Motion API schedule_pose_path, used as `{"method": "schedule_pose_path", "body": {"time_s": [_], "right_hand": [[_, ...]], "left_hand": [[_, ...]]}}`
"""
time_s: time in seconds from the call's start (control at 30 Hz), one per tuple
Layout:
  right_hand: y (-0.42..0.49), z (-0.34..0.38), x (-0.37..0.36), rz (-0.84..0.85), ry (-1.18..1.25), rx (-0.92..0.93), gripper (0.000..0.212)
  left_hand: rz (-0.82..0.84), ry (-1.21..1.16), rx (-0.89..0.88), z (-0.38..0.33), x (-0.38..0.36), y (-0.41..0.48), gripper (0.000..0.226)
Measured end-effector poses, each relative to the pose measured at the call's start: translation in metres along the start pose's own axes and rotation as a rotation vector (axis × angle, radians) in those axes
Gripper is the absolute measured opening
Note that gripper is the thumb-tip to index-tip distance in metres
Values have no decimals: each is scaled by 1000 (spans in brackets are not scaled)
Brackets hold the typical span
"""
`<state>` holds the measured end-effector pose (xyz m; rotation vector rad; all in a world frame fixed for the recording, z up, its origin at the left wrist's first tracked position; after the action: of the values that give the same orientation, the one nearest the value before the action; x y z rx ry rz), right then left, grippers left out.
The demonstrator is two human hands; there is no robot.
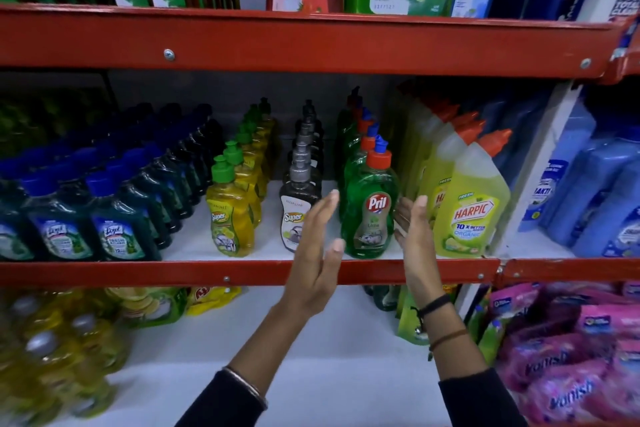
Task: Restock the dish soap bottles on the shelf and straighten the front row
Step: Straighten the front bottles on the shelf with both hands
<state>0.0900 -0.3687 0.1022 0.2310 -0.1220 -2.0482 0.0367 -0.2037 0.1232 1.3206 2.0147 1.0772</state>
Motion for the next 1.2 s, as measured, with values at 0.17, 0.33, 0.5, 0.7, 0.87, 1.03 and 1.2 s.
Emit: {"method": "schedule_pose_path", "body": {"time_s": [0.17, 0.33, 0.5, 0.7, 0.87, 1.03, 1.2], "right_hand": [[-5, 2, -6, 160, 41, -88, 133], [-4, 2, -1, 206, 15, -71, 137], [-2, -1, 2, 219, 3, -53, 101], [-4, 2, 4, 204, -4, -52, 108], [-27, 19, 26, -99, 187, 266, 79], [-79, 8, -47, 284, 218, 206, 79], [-74, -16, -96, 325, 161, 23, 109]], "left_hand": [[-14, -63, 473, 18, -33, -8, 82], [135, -79, 604, 33, -47, -7, 105], [178, -47, 625, 41, -46, -8, 75], [120, -32, 600, 39, -40, -8, 78], [-322, -68, 333, 13, 20, -13, 62], [-436, 17, 441, 46, 68, -4, 73], [-92, 14, 528, 61, 51, 17, 67]]}}
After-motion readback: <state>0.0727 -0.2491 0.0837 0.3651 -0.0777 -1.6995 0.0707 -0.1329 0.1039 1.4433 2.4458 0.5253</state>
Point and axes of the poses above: each hand's wrist, its own y-axis towards the middle knuckle, its own x-axis out of the back of the hand, z = x × y, the point moved 9 cm from there along y, towards the middle knuckle, and after that the axes turned 15 degrees about -z, right-handed, at the moved point
